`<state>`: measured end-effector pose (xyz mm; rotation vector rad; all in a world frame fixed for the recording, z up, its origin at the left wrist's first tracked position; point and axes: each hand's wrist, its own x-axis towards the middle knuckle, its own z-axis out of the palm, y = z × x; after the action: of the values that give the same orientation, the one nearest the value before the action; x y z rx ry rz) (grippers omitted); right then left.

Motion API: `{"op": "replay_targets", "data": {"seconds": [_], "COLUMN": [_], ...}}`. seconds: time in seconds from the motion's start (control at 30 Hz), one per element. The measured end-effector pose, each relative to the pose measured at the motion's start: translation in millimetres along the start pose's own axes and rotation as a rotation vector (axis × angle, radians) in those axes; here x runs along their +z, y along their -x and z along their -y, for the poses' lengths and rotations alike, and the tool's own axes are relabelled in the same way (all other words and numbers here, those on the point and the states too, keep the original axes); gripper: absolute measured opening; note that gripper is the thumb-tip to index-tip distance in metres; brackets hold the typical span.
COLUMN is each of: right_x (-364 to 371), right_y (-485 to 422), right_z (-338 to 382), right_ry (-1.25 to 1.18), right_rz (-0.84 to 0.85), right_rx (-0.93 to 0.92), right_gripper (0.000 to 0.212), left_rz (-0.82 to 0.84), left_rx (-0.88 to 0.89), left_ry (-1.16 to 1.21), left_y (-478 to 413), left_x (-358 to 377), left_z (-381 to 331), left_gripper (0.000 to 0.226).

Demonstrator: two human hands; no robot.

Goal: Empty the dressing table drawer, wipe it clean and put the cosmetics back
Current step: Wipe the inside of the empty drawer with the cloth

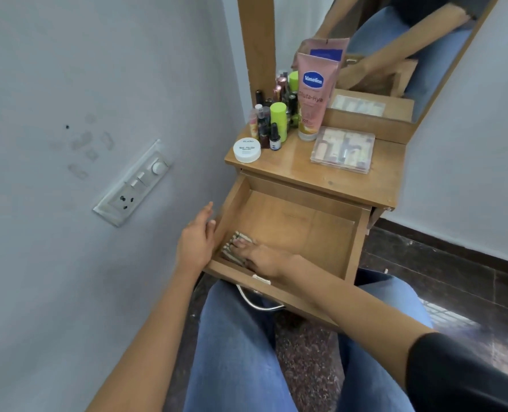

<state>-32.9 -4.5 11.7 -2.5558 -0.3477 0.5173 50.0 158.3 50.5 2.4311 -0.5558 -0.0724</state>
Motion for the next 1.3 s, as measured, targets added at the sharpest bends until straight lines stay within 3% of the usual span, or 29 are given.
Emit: {"op": "replay_targets", "data": {"seconds": [0.1, 0.27, 0.57, 0.77, 0.9, 1.1, 1.2, 1.3], "right_x": [1.9, -9.4, -17.9, -12.2, -5.0, 11.3, 8.3, -11.4], "right_y": [-9.5, 22.2, 106.1, 42.5, -15.6, -25.7, -23.3, -22.5], "right_z": [-3.5, -26.0, -61.9, -42.9, -13.3, -21.4, -29.0, -47.7], "right_ry": [0.039, 0.097, 0.184, 0.212, 0.233, 0.259, 0.278, 0.250], "right_rz": [0.068, 0.204, 0.563, 0.386, 0.187, -0.061, -0.125, -0.223], "right_rx": [-0.053, -0.106, -0.023, -0.106, -0.151, -0.241, -0.213, -0.069], "right_gripper": [0.052, 0.065, 0.072, 0.073, 0.058, 0.051, 0.050, 0.051], "left_rz": [0.004, 0.055, -0.039, -0.044, -0.022, 0.005, 0.017, 0.020], "left_rx": [-0.051, -0.063, -0.090, -0.100, -0.095, -0.090, -0.088, -0.087], "left_ry": [0.009, 0.000, -0.035, -0.085, -0.110, -0.130, -0.151, -0.158], "left_y": [-2.6, -5.9, -4.7, -6.4, -7.0, -6.6, -4.3, -3.0], "left_x": [-0.8, 0.2, 9.4, 13.2, 13.5, 13.4, 11.8, 11.2], "left_z": [-2.3, 5.4, 9.3, 12.3, 12.8, 12.6, 12.1, 13.3], "left_gripper": [0.040, 0.039, 0.038, 0.037, 0.036, 0.040, 0.042, 0.041]}}
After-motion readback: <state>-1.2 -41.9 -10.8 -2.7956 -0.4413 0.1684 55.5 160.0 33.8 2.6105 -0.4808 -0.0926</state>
